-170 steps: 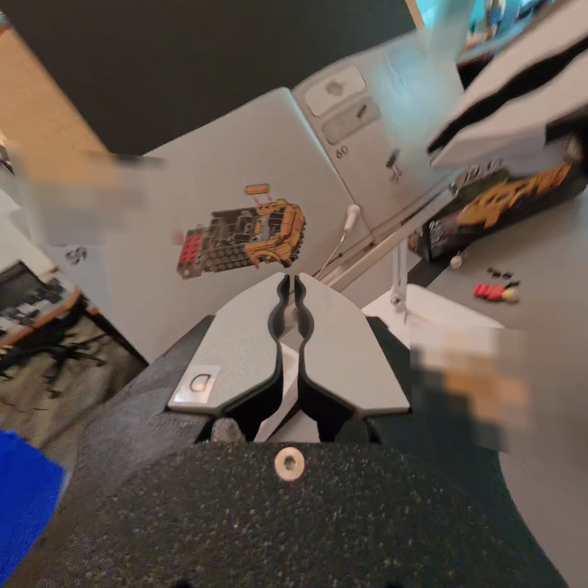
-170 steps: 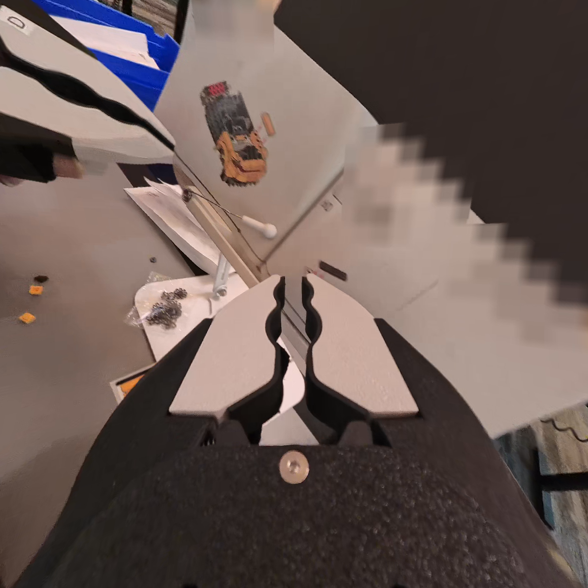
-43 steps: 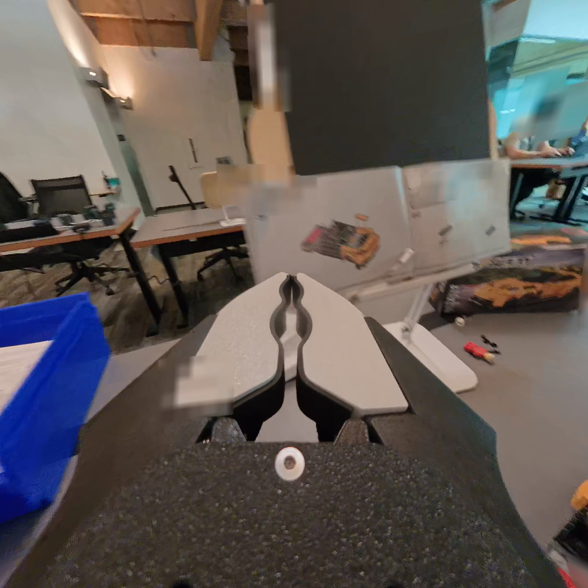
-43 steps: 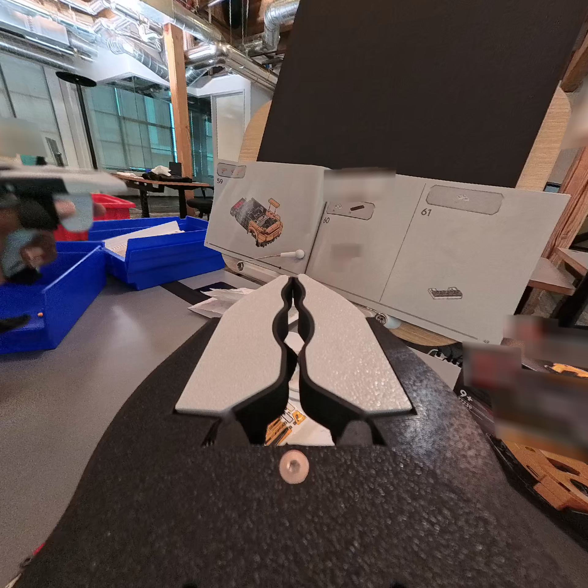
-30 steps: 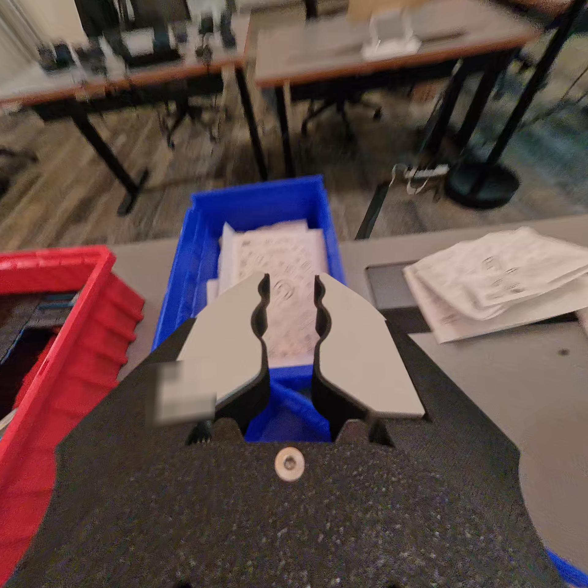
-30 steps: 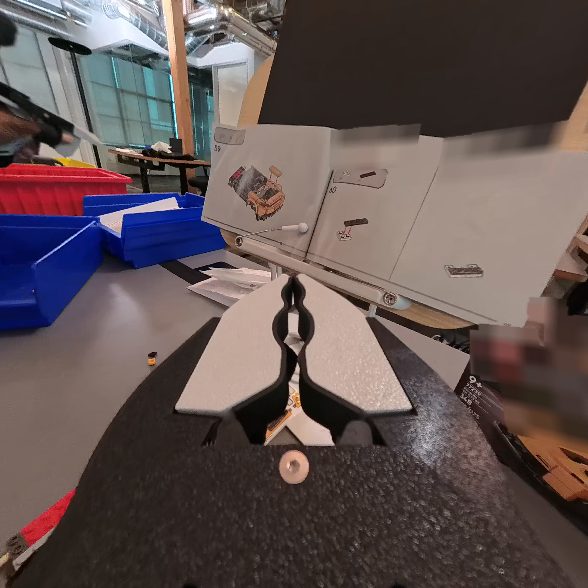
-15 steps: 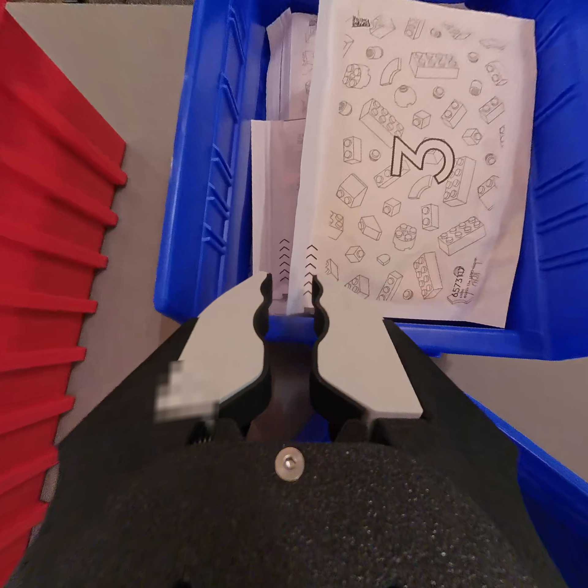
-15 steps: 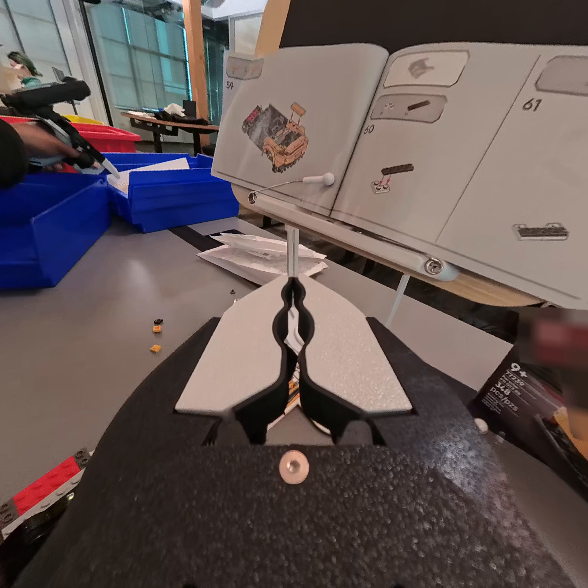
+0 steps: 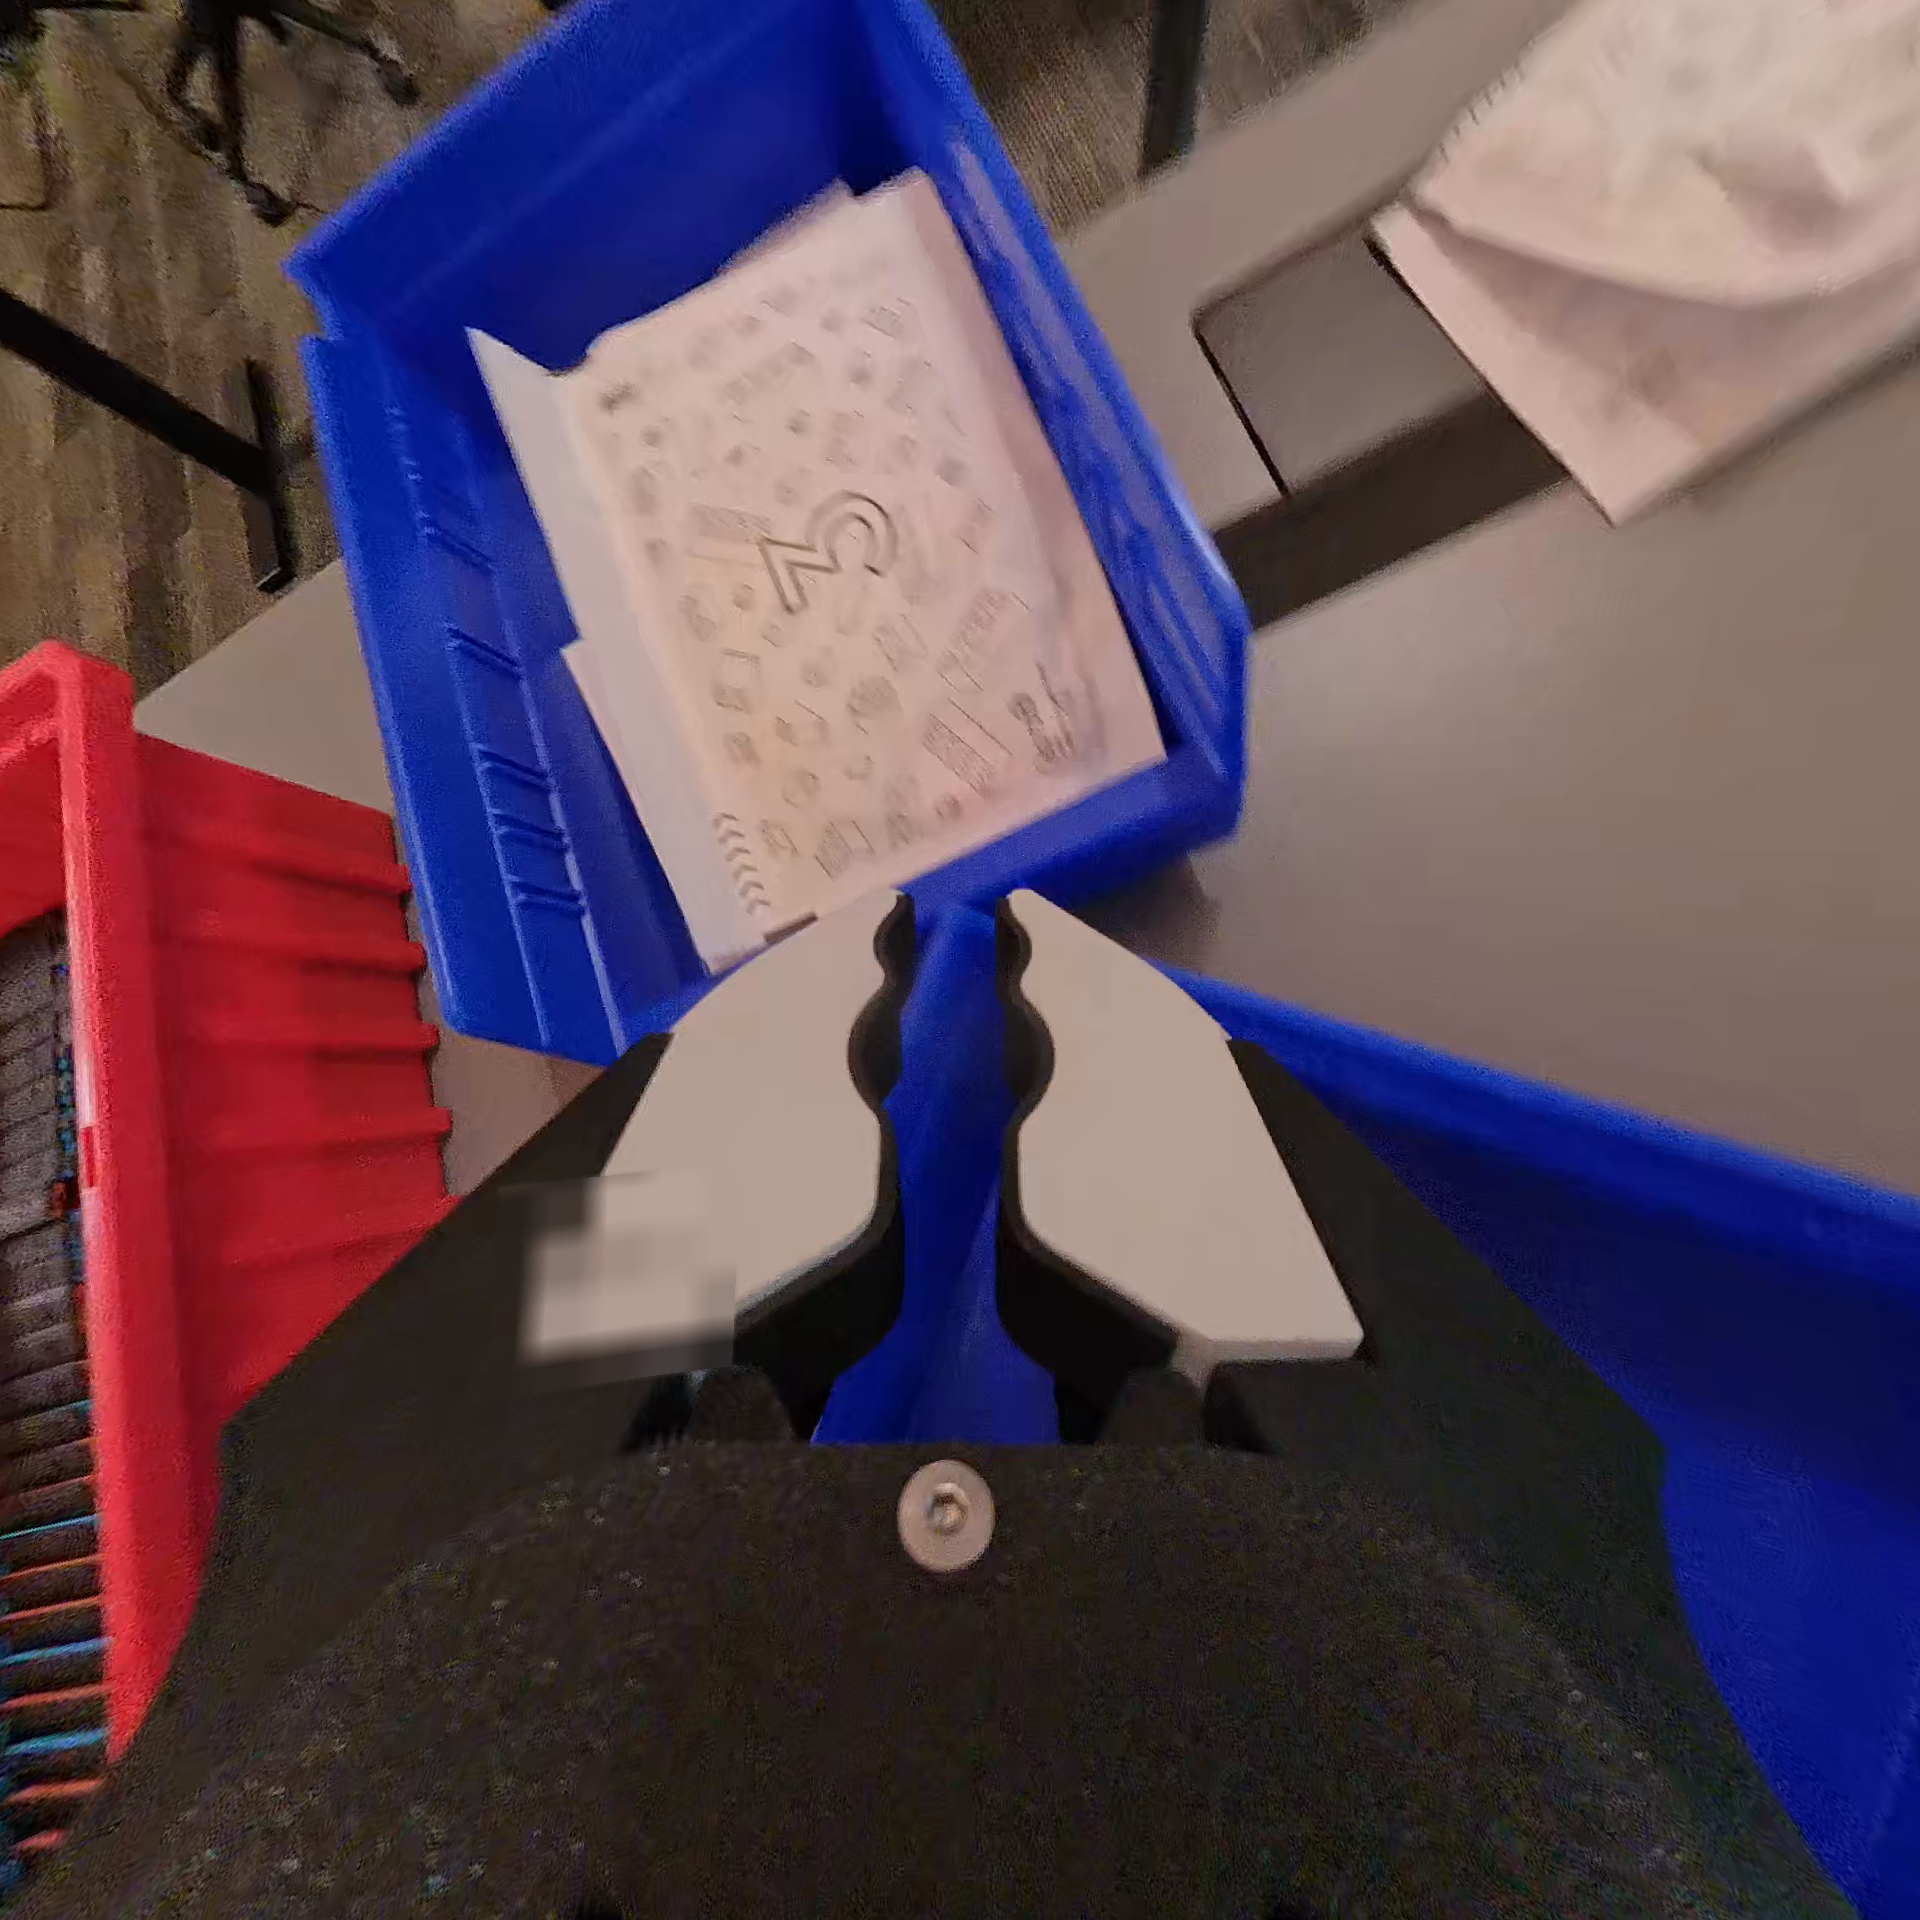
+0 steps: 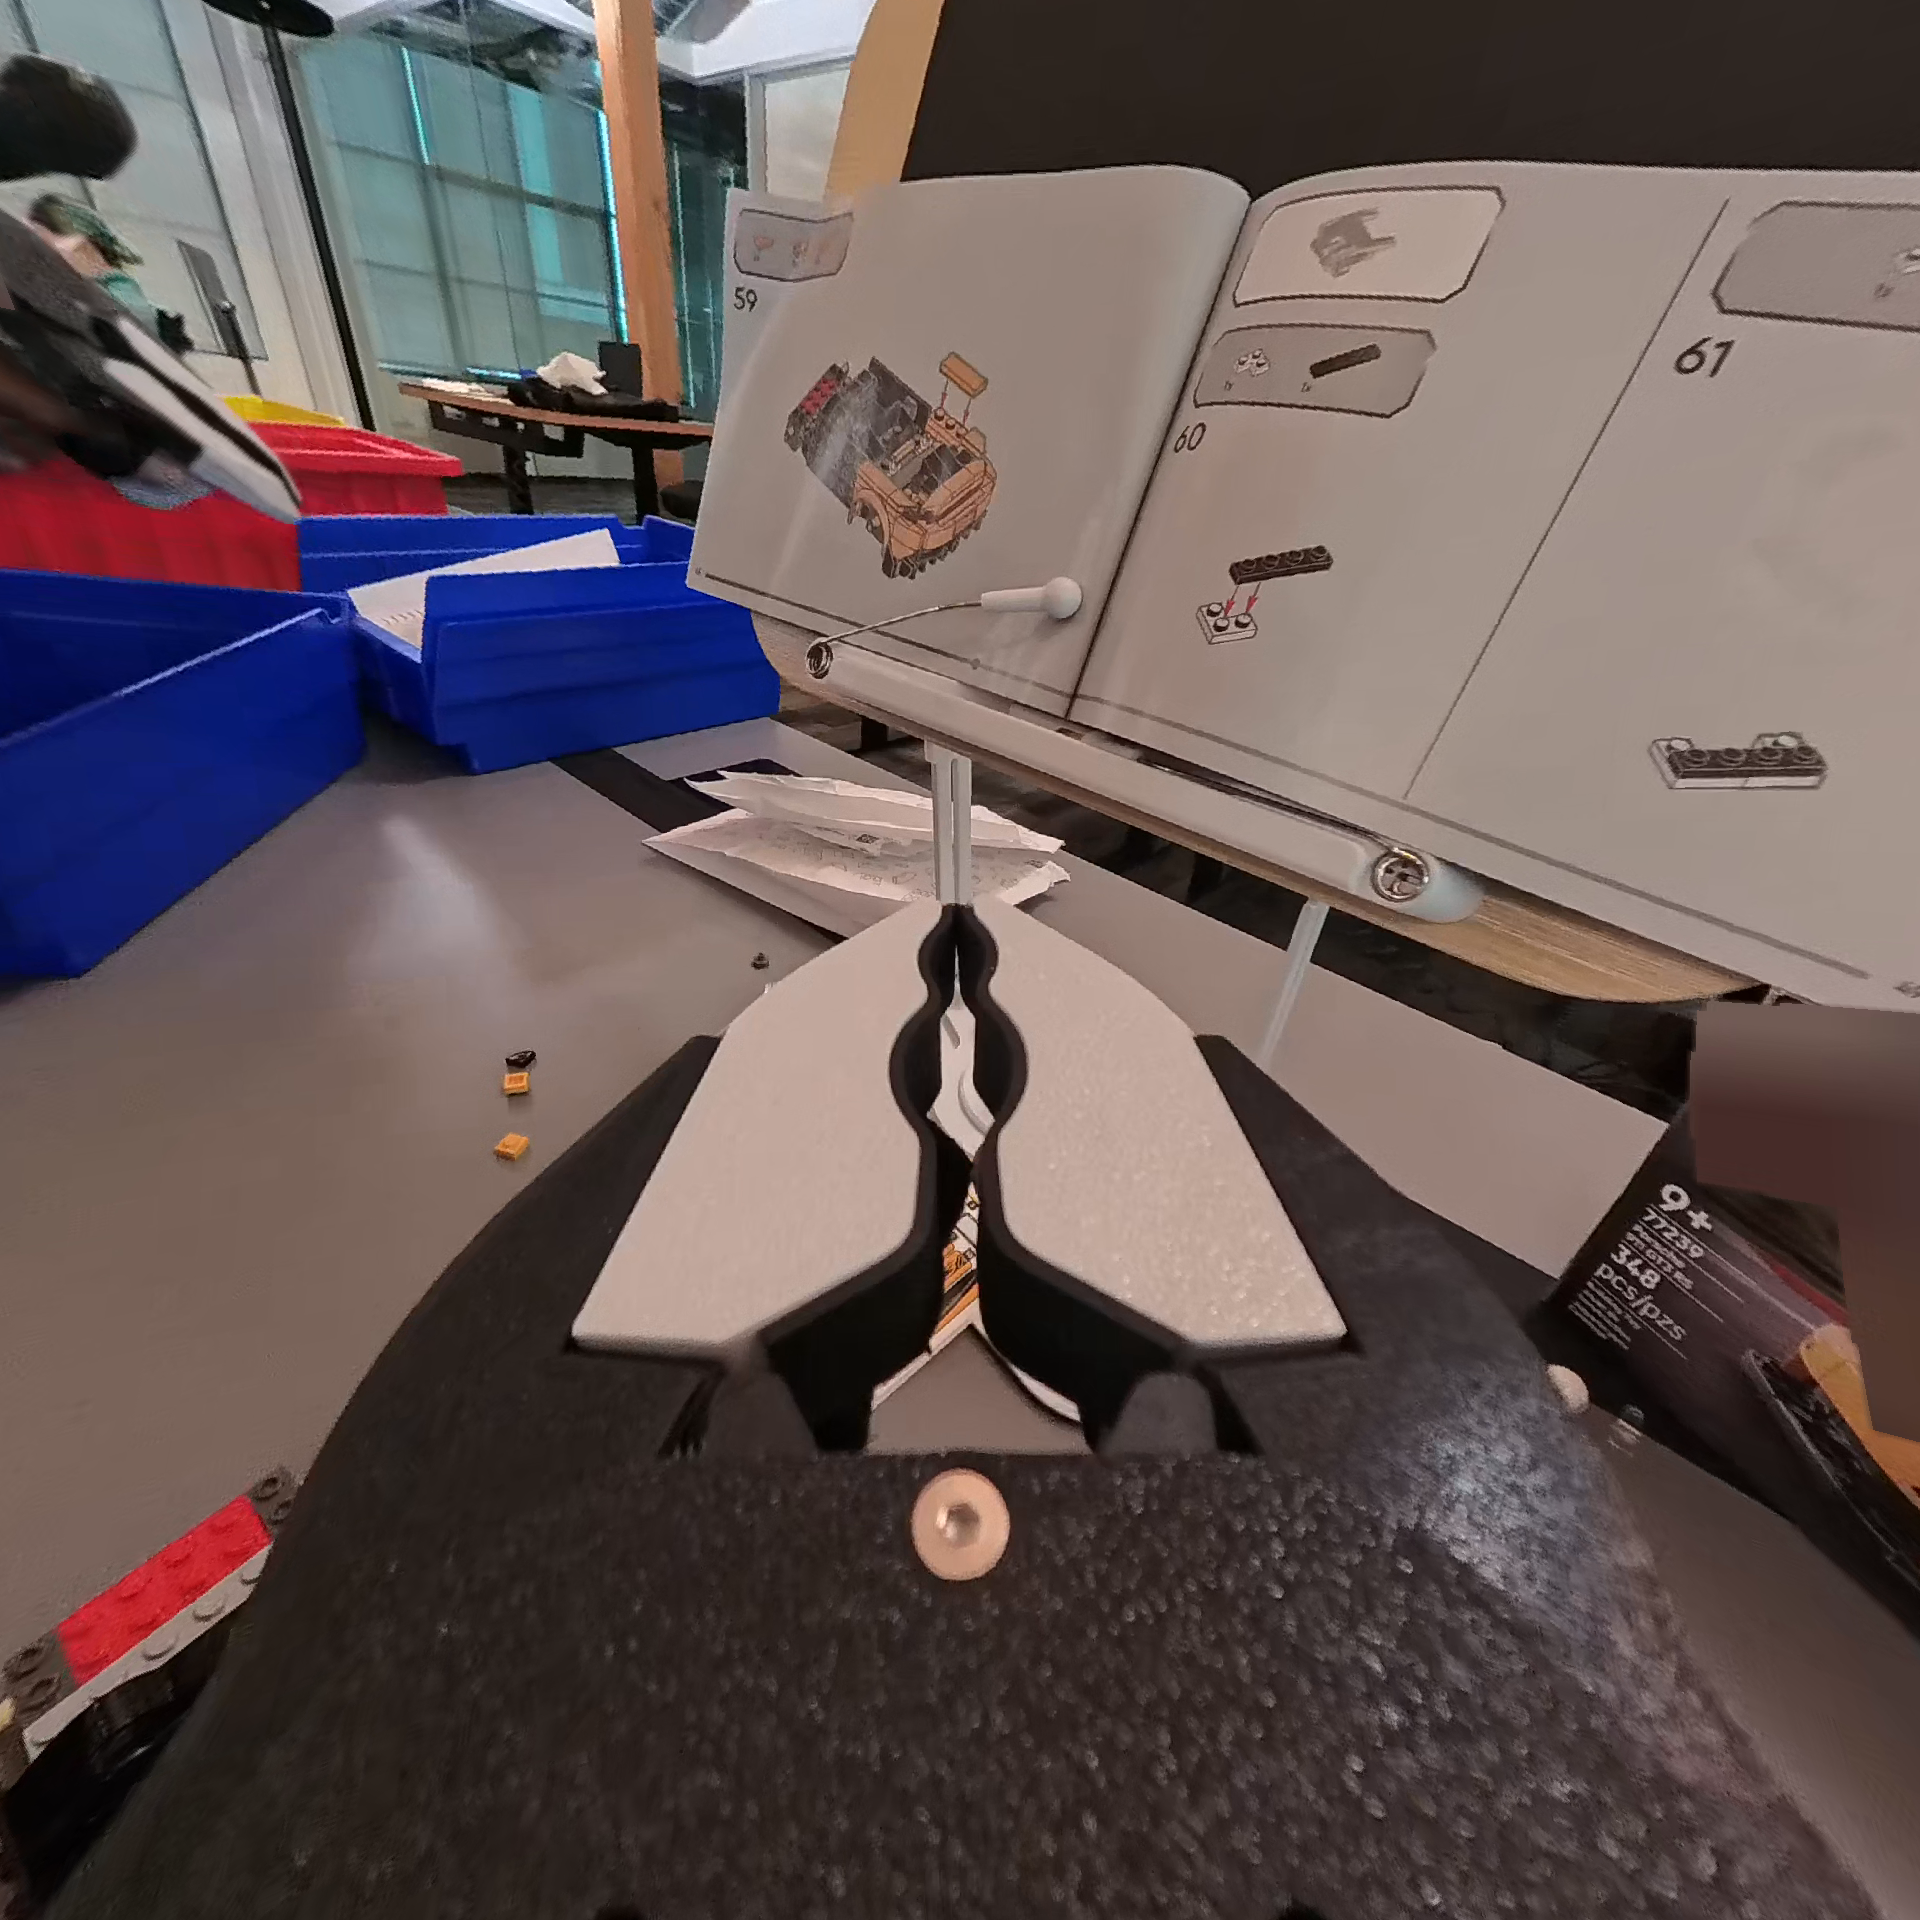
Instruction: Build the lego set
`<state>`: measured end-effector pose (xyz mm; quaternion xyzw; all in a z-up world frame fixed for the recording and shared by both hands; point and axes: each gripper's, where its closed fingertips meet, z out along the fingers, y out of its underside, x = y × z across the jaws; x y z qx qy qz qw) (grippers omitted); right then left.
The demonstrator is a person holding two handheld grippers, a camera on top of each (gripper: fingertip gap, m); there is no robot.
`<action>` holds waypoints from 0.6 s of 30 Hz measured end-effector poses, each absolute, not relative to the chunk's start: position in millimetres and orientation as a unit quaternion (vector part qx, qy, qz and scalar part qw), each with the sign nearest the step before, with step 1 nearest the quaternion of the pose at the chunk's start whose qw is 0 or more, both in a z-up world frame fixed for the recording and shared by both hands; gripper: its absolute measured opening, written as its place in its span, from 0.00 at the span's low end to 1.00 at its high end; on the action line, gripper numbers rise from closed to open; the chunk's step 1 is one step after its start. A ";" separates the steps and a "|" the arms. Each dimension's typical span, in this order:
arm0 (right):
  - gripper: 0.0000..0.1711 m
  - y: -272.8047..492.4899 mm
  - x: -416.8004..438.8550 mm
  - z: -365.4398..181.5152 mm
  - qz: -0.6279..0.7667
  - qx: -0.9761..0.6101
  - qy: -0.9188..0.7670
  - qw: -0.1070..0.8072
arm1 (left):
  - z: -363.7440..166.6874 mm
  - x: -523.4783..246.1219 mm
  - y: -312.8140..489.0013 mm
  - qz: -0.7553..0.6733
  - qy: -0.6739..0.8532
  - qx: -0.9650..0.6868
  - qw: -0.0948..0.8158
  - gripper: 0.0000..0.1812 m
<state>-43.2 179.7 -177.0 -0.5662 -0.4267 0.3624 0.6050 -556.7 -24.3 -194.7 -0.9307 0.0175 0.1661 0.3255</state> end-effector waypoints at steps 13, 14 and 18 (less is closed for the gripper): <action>0.00 177.3 -36.4 -162.2 0.366 -0.556 -0.419 0.618 | -325.8 -431.8 -118.4 -0.036 0.137 -0.989 0.050 0.17; 0.00 177.3 -35.4 -160.7 0.365 -0.554 -0.419 0.620 | -328.6 -431.9 -119.1 -0.034 0.135 -0.989 0.046 0.16; 0.00 178.8 -32.3 -157.5 0.367 -0.554 -0.414 0.622 | -341.3 -437.6 -124.7 -0.014 0.126 -0.992 0.021 0.15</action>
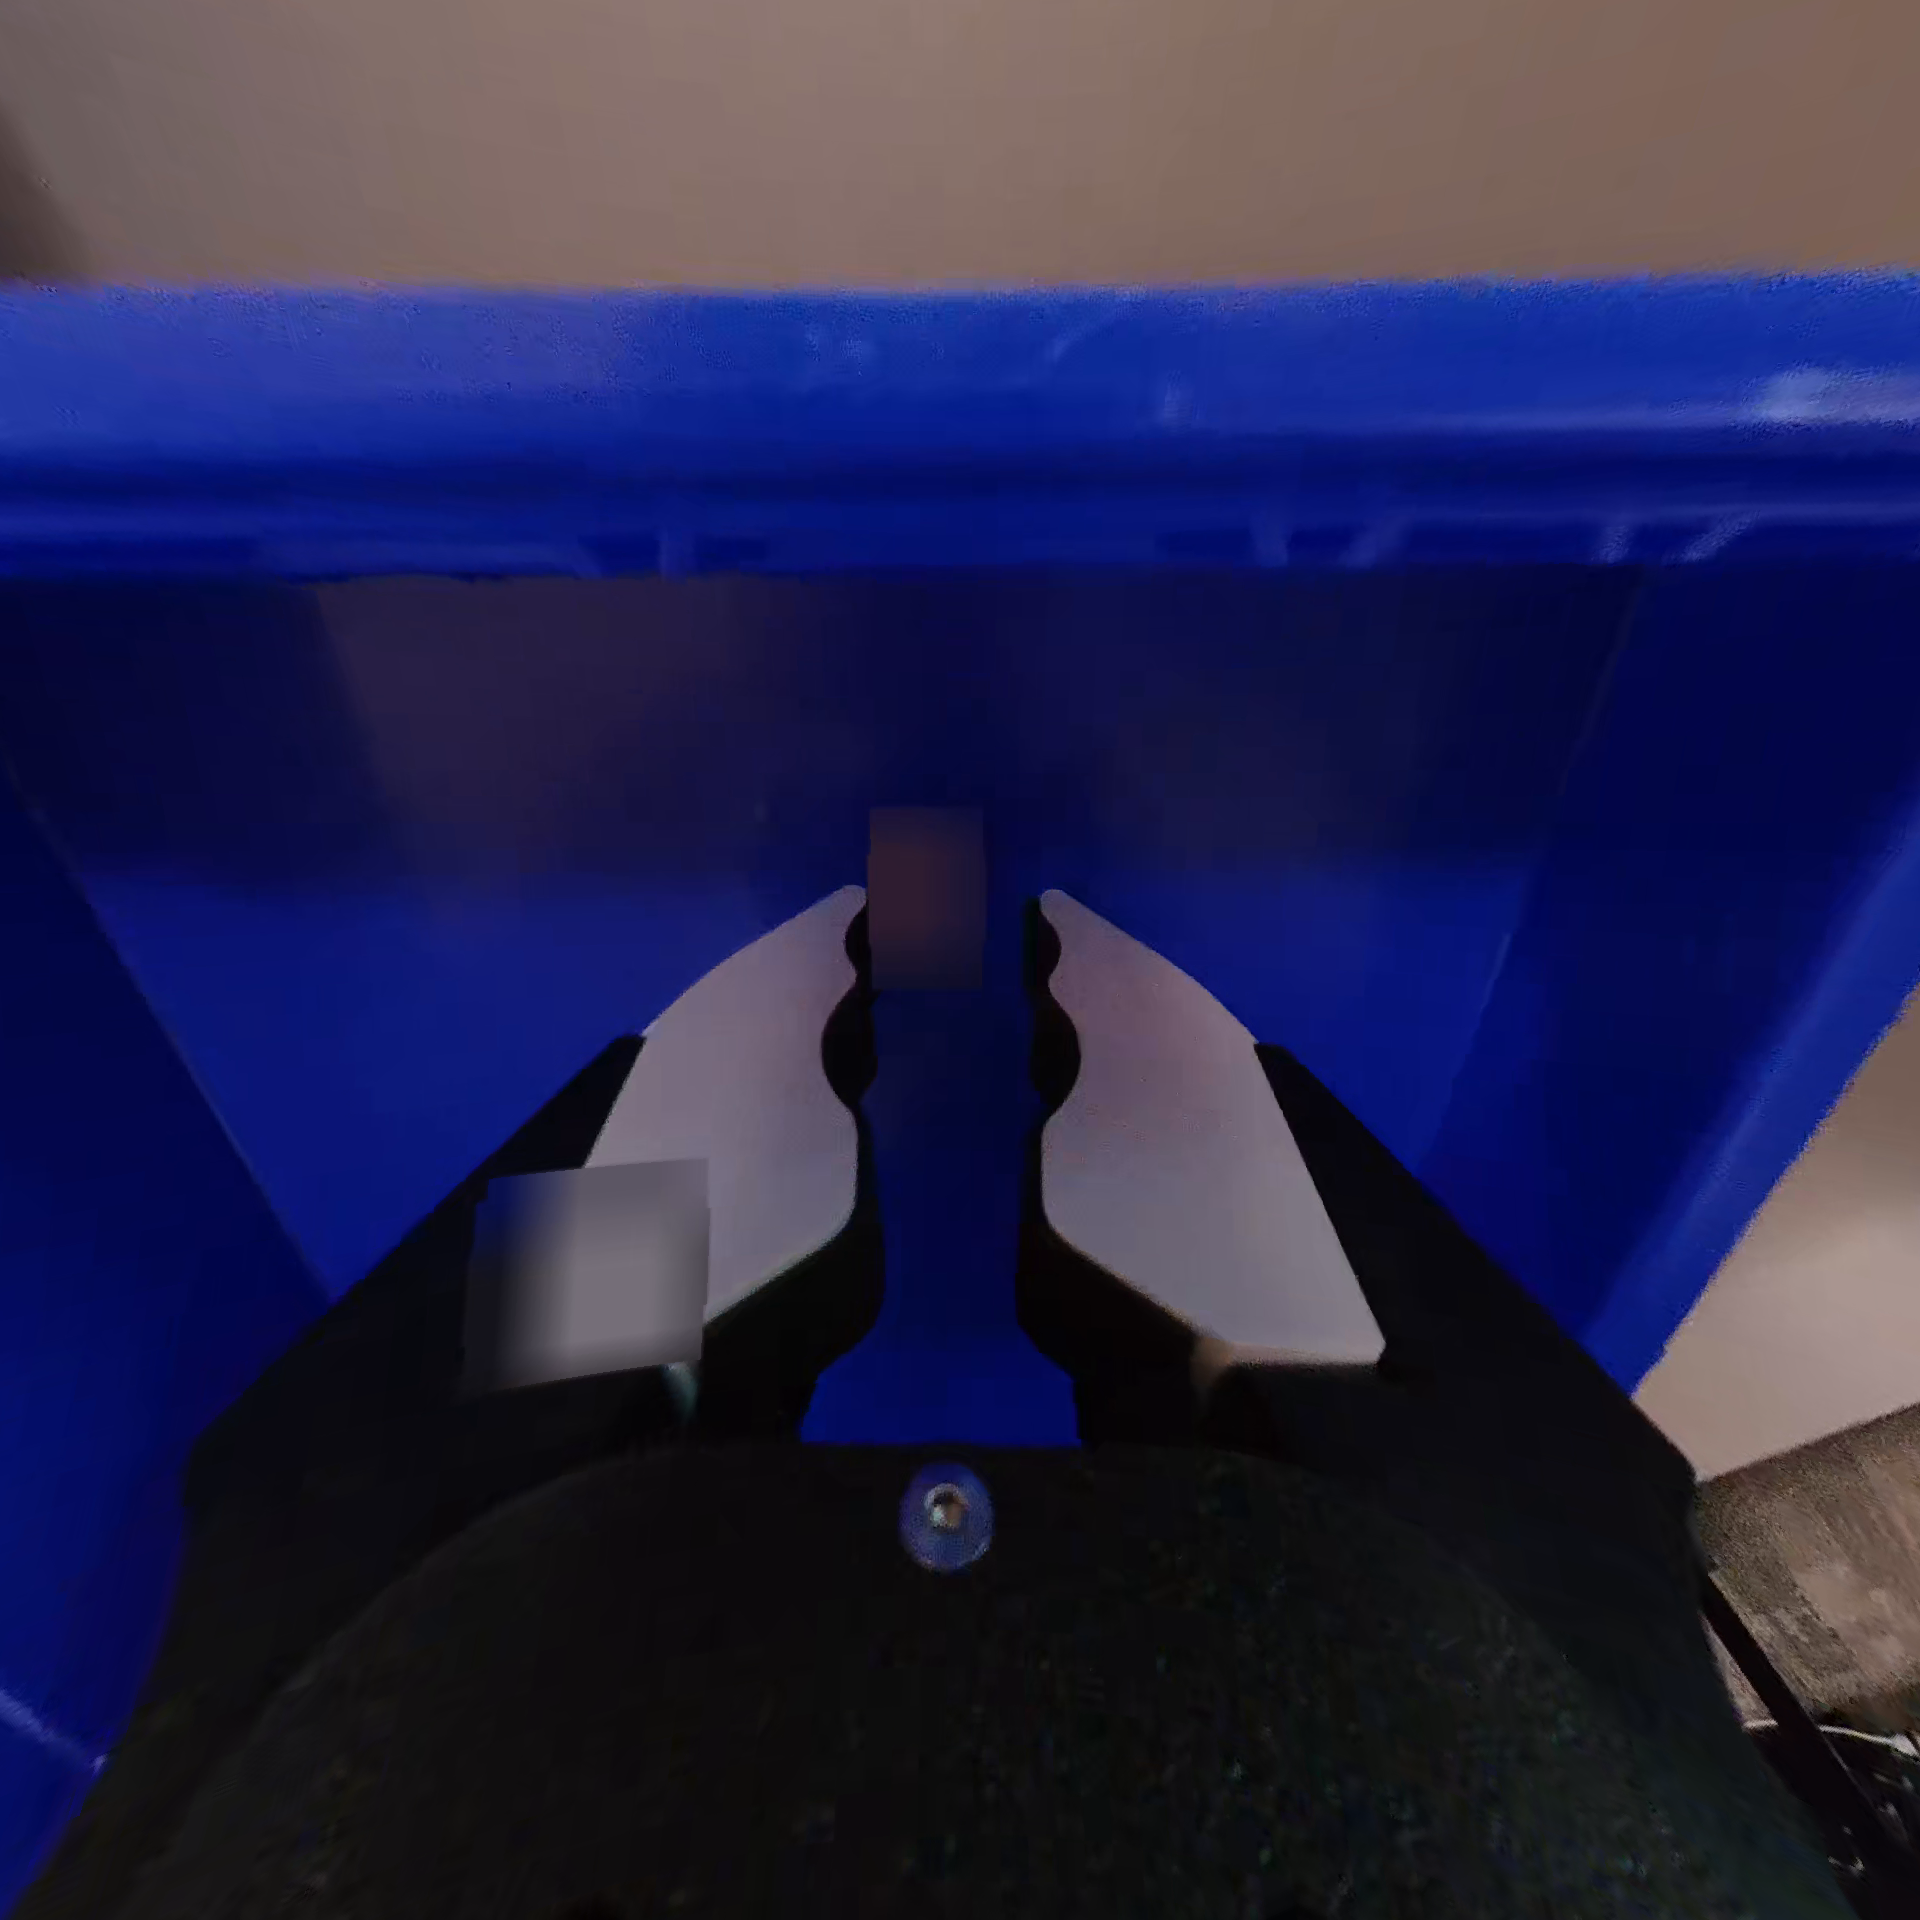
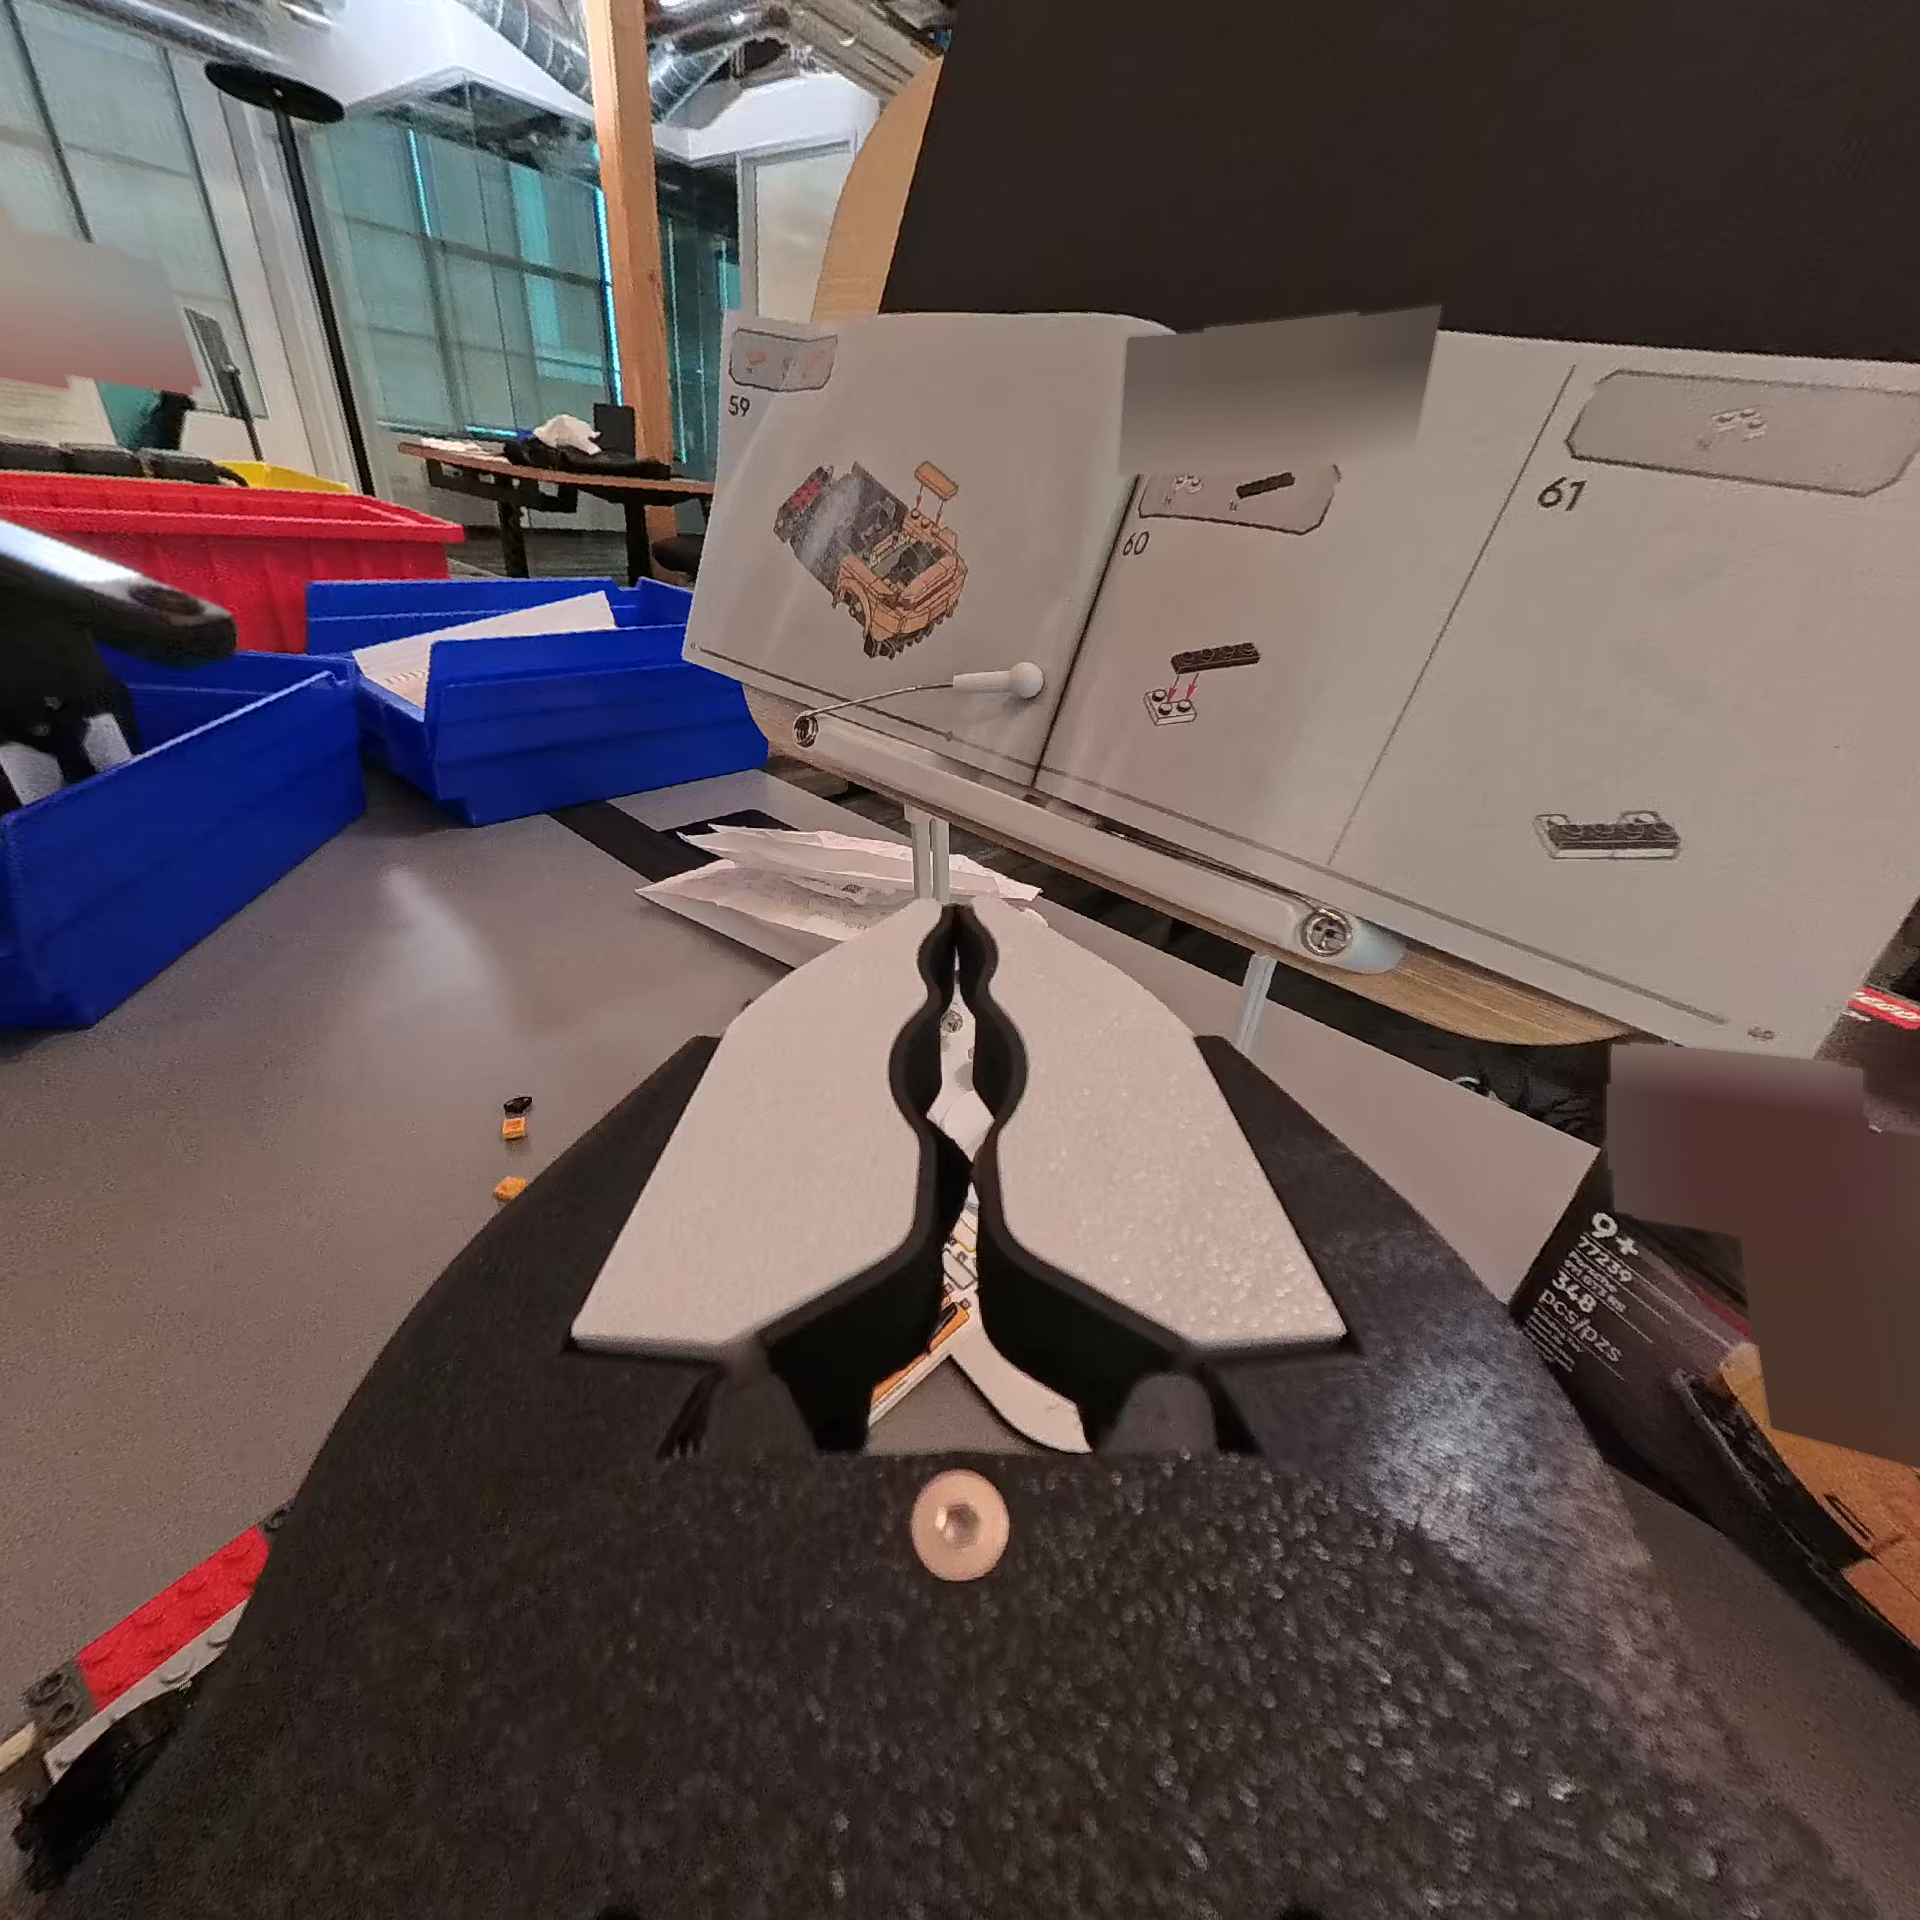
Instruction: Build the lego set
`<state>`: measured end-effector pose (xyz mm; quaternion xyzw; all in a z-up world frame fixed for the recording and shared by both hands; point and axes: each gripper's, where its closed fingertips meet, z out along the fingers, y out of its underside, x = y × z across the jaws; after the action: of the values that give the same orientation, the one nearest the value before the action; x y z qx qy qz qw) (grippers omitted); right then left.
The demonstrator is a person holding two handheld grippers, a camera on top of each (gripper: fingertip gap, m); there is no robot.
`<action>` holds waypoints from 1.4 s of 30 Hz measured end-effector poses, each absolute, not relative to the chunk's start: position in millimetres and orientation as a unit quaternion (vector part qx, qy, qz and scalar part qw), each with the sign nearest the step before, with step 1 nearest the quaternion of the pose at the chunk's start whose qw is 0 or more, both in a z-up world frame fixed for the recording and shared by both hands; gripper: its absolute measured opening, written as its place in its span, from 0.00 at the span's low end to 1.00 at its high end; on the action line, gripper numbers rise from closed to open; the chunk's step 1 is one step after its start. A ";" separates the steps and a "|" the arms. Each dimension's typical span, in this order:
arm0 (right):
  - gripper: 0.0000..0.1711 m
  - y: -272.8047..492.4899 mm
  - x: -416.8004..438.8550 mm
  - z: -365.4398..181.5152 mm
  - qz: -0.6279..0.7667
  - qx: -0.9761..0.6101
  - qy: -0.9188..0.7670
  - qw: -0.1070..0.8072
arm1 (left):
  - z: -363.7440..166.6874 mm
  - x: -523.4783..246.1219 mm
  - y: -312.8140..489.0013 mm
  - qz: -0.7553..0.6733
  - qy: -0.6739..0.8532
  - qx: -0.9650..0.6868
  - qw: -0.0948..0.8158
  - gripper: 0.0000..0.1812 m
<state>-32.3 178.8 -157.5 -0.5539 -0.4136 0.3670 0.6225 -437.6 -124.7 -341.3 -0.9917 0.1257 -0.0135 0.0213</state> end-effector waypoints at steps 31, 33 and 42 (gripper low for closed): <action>0.01 71.3 -47.8 -120.0 0.414 -0.389 -0.544 0.618 | -98.4 -117.9 -30.9 -0.641 0.287 -0.452 0.550 0.04; 0.06 55.4 -50.6 -123.6 0.392 -0.350 -0.575 0.627 | -111.6 -95.6 -13.2 -0.663 0.279 -0.465 0.517 0.04; 0.22 30.6 -60.0 -156.8 0.284 -0.268 -0.677 0.623 | -158.0 -48.3 21.3 -0.705 0.235 -0.512 0.430 0.04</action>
<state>-60.0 30.6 -156.8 -0.2684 -0.6775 0.2843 0.6231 -48.3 21.3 -158.0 -0.5120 0.2346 -0.7055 0.4302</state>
